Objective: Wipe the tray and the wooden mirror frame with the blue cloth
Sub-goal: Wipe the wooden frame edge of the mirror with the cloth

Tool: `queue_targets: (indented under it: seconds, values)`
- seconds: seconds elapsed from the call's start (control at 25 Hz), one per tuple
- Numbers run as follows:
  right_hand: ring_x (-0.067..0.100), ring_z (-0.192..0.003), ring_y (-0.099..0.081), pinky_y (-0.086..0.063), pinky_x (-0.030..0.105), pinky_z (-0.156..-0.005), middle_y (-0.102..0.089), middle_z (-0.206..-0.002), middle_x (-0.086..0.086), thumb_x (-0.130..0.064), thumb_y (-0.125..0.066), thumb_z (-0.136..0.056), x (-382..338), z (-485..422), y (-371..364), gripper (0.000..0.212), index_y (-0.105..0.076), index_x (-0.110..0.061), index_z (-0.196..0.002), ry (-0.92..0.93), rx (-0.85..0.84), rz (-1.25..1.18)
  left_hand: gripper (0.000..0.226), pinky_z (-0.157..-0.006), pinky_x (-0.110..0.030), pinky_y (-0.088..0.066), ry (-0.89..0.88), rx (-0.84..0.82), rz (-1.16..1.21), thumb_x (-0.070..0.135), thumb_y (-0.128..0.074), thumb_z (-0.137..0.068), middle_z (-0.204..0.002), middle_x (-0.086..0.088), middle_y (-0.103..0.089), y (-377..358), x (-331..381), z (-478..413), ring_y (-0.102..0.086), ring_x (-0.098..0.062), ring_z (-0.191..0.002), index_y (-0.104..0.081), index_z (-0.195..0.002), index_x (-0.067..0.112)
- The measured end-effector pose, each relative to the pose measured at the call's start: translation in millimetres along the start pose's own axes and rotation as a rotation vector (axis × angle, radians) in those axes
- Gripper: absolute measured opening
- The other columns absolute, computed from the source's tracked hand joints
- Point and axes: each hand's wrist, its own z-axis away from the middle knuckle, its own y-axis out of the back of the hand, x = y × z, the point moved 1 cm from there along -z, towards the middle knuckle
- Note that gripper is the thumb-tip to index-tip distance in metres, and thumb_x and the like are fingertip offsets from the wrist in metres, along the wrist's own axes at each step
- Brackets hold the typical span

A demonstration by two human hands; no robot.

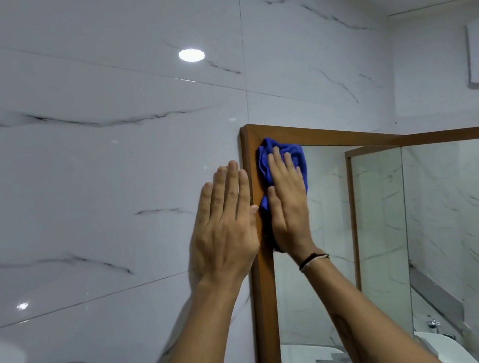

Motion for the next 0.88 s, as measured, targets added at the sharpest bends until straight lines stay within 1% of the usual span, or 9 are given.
queue_targets:
  seconds: [0.04, 0.16, 0.32, 0.44, 0.52, 0.56, 0.68, 0.76, 0.88]
  values:
    - [0.025, -0.176, -0.012, -0.009, 0.055, -0.144, -0.023, -0.185, 0.006, -0.02, -0.035, -0.115, 4.1, -4.9, 3.1, 0.061, -0.033, -0.004, -0.174, -0.017, 0.007, -0.011, 0.066, -0.141, -0.05, -0.013, -0.002, -0.006, 0.006, 0.038, -0.021, -0.122, -0.186, -0.017, -0.004, 0.4, 0.5, -0.4, -0.004, -0.031, -0.174, -0.009, -0.178, 0.005]
    - [0.03, -0.176, -0.013, -0.009, 0.059, -0.143, -0.024, -0.186, 0.012, -0.017, -0.036, -0.114, 7.4, -17.0, 8.5, 0.06, -0.034, -0.004, -0.173, -0.236, 0.115, -0.061, 0.066, -0.141, -0.05, -0.012, -0.013, -0.026, 0.022, 0.039, -0.023, -0.122, -0.187, -0.016, -0.004, 3.5, -0.2, 0.8, -0.004, -0.031, -0.173, -0.009, -0.178, 0.006]
    - [0.023, -0.178, -0.01, -0.004, 0.054, -0.145, -0.019, -0.188, -0.005, -0.026, -0.035, -0.115, 7.6, 26.4, -4.0, 0.063, -0.03, -0.016, -0.177, -0.004, 0.001, 0.019, 0.065, -0.141, -0.051, -0.013, -0.04, -0.02, -0.015, 0.038, -0.02, -0.123, -0.187, -0.016, -0.004, -2.1, 0.0, 2.4, -0.004, -0.031, -0.173, -0.009, -0.178, 0.006]
    - [0.025, -0.178, -0.01, -0.008, 0.061, -0.142, -0.014, -0.189, -0.009, -0.035, -0.03, -0.119, 12.0, 118.1, -1.2, 0.062, -0.015, -0.032, -0.18, -0.04, -0.063, 0.07, 0.064, -0.14, -0.051, -0.015, -0.047, -0.06, -0.022, 0.037, -0.017, -0.123, -0.186, -0.017, -0.004, 1.4, 0.5, 5.6, -0.004, -0.032, -0.173, -0.008, -0.178, 0.005]
    - [0.024, -0.178, -0.008, -0.013, 0.064, -0.138, -0.012, -0.19, -0.007, -0.042, -0.024, -0.121, 9.0, 168.9, 3.8, 0.062, -0.01, -0.032, -0.181, -0.027, -0.115, 0.14, 0.064, -0.141, -0.049, -0.014, -0.045, -0.096, -0.031, 0.037, -0.019, -0.123, -0.186, -0.017, -0.003, 4.8, 3.6, 10.2, -0.002, -0.031, -0.173, -0.008, -0.177, 0.005]
    - [0.022, -0.178, -0.006, -0.015, 0.063, -0.137, -0.009, -0.19, -0.008, -0.04, -0.028, -0.12, 8.7, 172.3, 6.9, 0.064, -0.008, -0.032, -0.181, 0.013, -0.126, 0.17, 0.064, -0.141, -0.049, -0.014, -0.047, -0.106, -0.029, 0.037, -0.02, -0.123, -0.185, -0.017, -0.002, 7.1, 5.3, 13.9, -0.002, -0.031, -0.173, -0.008, -0.177, 0.005]
    - [0.016, -0.177, -0.003, -0.014, 0.058, -0.141, -0.006, -0.189, -0.009, -0.026, -0.037, -0.112, 9.1, 104.8, 10.9, 0.07, -0.016, -0.024, -0.178, 0.098, -0.098, 0.217, 0.064, -0.141, -0.048, -0.015, -0.046, -0.088, -0.01, 0.034, -0.022, -0.123, -0.185, -0.019, -0.005, 6.4, 9.8, 30.5, -0.006, -0.032, -0.173, -0.01, -0.177, 0.002]
    - [0.021, -0.177, -0.009, -0.01, 0.054, -0.144, -0.015, -0.187, -0.004, -0.025, -0.038, -0.112, 11.3, 48.3, 5.7, 0.067, -0.023, -0.014, -0.176, 0.047, -0.025, 0.192, 0.064, -0.141, -0.049, -0.016, -0.047, -0.071, -0.001, 0.034, -0.023, -0.123, -0.185, -0.02, -0.007, 1.6, 11.4, 39.3, -0.007, -0.032, -0.173, -0.012, -0.177, 0.002]
    - [0.031, -0.176, -0.016, -0.005, 0.049, -0.145, -0.016, -0.187, -0.002, -0.029, -0.034, -0.116, 13.4, 59.6, -5.6, 0.064, -0.021, -0.022, -0.178, 0.021, 0.019, 0.19, 0.064, -0.14, -0.05, -0.017, -0.048, -0.069, 0.022, 0.034, -0.022, -0.123, -0.185, -0.021, -0.007, -1.8, 14.1, 49.1, -0.007, -0.032, -0.173, -0.011, -0.176, 0.001]
